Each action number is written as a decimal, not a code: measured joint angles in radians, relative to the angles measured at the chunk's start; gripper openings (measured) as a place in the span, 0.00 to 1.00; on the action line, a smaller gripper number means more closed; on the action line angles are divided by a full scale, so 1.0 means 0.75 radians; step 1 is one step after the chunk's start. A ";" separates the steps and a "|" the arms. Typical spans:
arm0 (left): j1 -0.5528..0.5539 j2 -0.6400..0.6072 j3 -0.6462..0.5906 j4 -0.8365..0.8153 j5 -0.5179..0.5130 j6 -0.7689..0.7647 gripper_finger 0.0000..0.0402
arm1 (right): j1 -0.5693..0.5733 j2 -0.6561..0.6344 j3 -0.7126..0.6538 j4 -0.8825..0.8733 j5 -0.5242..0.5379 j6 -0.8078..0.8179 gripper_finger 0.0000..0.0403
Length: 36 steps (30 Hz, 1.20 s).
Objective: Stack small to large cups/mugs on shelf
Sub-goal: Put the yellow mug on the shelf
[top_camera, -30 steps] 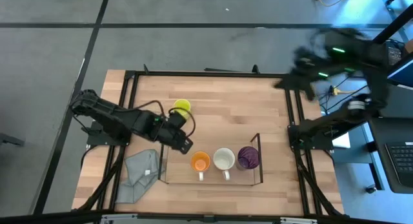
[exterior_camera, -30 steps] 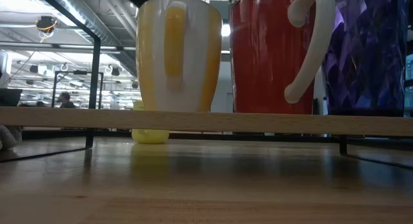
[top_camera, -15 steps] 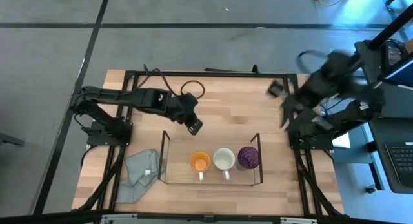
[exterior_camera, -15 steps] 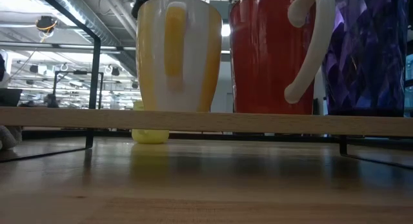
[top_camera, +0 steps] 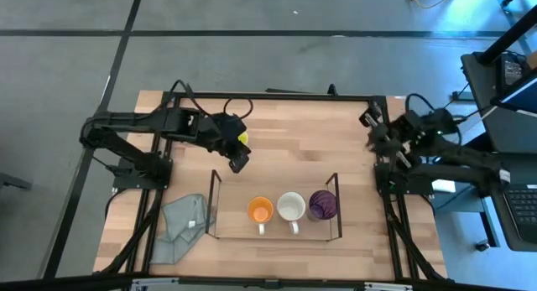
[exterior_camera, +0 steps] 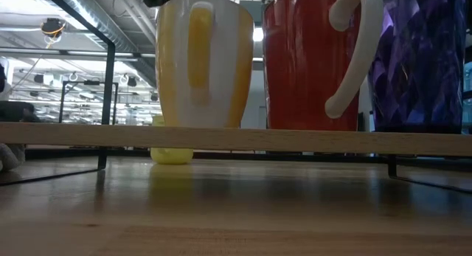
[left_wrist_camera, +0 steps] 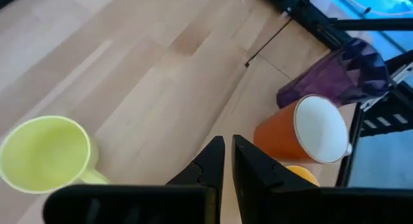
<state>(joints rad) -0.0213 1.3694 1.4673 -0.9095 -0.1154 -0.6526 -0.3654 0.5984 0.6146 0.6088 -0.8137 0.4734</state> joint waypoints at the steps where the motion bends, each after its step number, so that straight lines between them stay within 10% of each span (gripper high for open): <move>1: 0.003 -0.003 0.000 -0.007 0.000 0.007 0.06 | -0.021 -0.039 -0.055 0.020 0.019 0.029 0.13; 17: 0.005 -0.003 -0.076 -0.052 -0.026 -0.030 0.06 | 0.058 -0.247 -0.805 0.762 0.224 0.120 0.13; 28: 0.076 -0.005 -0.077 -0.051 -0.003 -0.010 0.06 | 0.058 -0.251 -0.811 0.399 0.224 0.185 0.13; 36: 0.211 -0.037 -0.079 -0.512 -0.188 0.150 0.06 | 0.058 -0.251 -0.811 0.410 0.487 0.380 0.13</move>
<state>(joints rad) 0.1367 1.3419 1.4082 -1.2937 -0.2568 -0.5399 -0.3218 0.4099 0.0067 0.9160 -0.4485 0.7583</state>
